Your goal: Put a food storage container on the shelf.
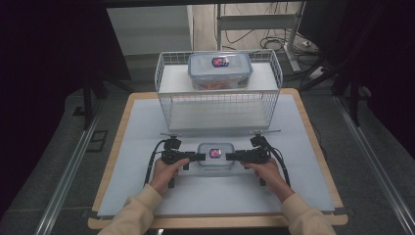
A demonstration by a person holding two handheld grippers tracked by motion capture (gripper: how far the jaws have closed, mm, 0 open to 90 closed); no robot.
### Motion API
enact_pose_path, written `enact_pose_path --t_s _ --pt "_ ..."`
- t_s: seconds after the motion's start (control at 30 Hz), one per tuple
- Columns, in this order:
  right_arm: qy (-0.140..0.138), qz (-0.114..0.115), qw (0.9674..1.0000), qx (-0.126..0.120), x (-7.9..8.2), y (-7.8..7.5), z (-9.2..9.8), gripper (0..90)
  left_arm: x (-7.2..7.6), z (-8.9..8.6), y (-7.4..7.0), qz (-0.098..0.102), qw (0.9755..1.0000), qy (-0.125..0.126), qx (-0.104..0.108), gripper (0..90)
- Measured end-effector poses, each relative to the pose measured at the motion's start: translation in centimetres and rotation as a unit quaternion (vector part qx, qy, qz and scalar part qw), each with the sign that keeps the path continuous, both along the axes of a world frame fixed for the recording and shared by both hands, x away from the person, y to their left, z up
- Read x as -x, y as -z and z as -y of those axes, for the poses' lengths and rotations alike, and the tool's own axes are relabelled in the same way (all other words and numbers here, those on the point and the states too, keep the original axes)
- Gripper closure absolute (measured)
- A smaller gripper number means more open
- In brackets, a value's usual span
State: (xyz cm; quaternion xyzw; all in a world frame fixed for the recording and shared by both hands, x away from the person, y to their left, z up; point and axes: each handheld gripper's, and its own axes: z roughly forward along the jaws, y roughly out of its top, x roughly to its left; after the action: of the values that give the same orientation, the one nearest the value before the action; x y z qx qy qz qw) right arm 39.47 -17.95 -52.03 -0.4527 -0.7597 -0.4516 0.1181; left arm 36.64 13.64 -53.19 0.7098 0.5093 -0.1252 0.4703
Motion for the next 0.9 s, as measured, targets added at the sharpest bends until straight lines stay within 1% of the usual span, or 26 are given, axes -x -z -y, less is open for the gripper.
enact_pose_path --t_s 0.07,0.1,0.17,0.3,0.33,0.37,0.4,0.43,0.53,0.57,0.67,0.8,0.9 --pt "-0.004 -0.008 0.9999 -0.007 -0.1 0.1 -0.1 36.9 0.0 0.0 0.0 -0.004 0.9999 0.007 0.007 36.1" --pt "-0.002 -0.016 0.9998 -0.009 -0.1 0.1 -0.2 37.6 0.0 0.1 0.0 -0.006 0.9999 0.007 0.011 39.1" --pt "-0.001 -0.018 0.9998 -0.009 -0.1 0.1 -0.1 38.8 0.1 0.2 0.0 -0.006 0.9999 0.006 0.009 39.2" --pt "-0.001 -0.022 0.9996 -0.015 0.0 -0.1 0.2 45.4 0.3 0.0 -0.1 -0.008 0.9997 0.007 0.021 44.7" --pt "-0.001 -0.022 0.9996 -0.017 0.1 -0.2 0.2 45.9 0.5 0.1 -0.3 -0.003 0.9998 0.007 0.016 45.0" --pt "-0.002 -0.016 0.9998 -0.016 0.2 -0.3 0.2 46.3 0.7 0.1 -0.4 0.004 0.9999 0.009 0.009 45.1" --pt "-0.003 -0.013 0.9998 -0.015 0.4 -0.4 0.3 46.9 0.8 0.2 -0.5 0.008 0.9999 0.010 0.007 45.3" --pt "-0.001 -0.011 0.9998 -0.019 0.6 -0.4 0.4 49.1 1.2 0.1 -0.6 0.015 0.9998 0.010 0.007 46.8" --pt "-0.002 -0.010 0.9996 -0.026 0.9 -0.5 0.6 50.8 1.5 0.0 -0.6 0.019 0.9997 0.011 0.010 48.8" --pt "-0.001 -0.011 0.9996 -0.027 1.0 -0.5 0.6 51.0 1.6 0.0 -0.6 0.025 0.9996 0.012 0.007 49.0" --pt "-0.002 0.006 0.9997 -0.023 1.5 -0.6 0.6 51.2 2.2 0.2 -0.8 0.038 0.9992 0.012 -0.002 49.2" --pt "0.000 0.009 0.9996 -0.027 1.7 -0.7 0.5 51.5 2.7 0.2 -0.9 0.049 0.9988 0.008 -0.006 50.1" --pt "0.001 0.013 0.9996 -0.027 1.8 -0.8 0.5 51.5 2.9 0.3 -1.0 0.057 0.9983 0.009 -0.013 50.1"
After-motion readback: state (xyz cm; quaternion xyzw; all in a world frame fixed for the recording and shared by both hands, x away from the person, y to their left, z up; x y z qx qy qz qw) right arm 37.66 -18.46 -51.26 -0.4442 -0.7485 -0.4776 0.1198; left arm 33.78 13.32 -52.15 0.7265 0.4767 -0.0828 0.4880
